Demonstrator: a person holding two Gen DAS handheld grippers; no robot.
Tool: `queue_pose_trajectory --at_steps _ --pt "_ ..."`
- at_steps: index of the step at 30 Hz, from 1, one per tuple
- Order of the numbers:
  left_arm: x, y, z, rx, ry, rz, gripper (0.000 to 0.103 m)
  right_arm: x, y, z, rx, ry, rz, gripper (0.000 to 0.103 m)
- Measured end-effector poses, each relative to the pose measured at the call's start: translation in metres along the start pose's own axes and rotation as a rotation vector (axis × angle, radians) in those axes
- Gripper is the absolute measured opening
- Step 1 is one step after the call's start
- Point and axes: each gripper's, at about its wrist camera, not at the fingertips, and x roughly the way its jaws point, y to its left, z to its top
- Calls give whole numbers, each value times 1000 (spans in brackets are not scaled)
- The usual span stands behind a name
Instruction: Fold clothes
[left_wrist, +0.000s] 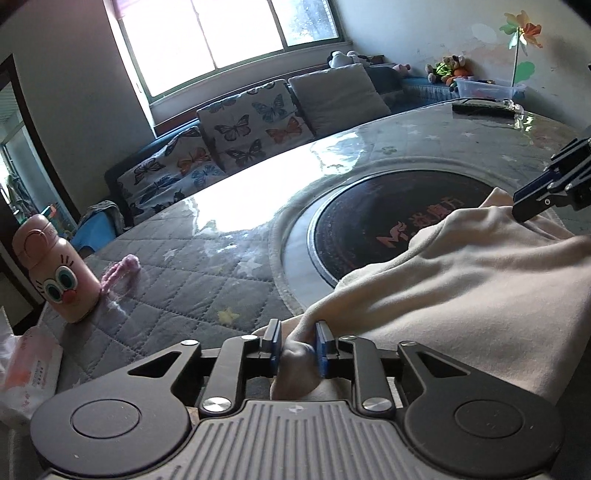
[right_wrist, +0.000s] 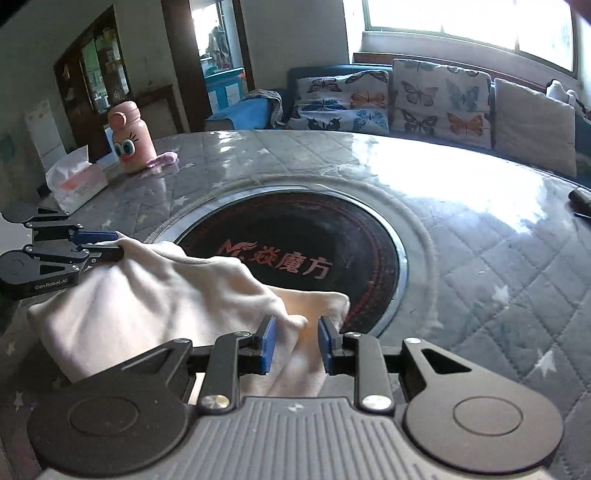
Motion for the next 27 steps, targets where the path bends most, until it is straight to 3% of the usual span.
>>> queue_pose_trajectory --at_steps 6,7,8,13,17,20,27 --pt "1 2 -2 -5 10 16 32 14 8 0 -5 27 -16 20" --pt "1 1 -2 -5 11 16 32 12 9 1 -9 20 -25 9" --pt "1 1 -2 -5 11 17 32 10 11 1 -15 10 -36 5" --pt "3 4 -3 -15 9 25 42 1 17 7 -51 -48 -97 4" --pt "4 9 -5 -27 9 42 48 20 13 2 -40 -13 -132 6" --pt "1 15 -6 -32 10 60 53 19 6 4 -1 -15 -125 10" --pt "-13 23 3 -57 -30 66 52 16 19 14 -24 -26 -81 11"
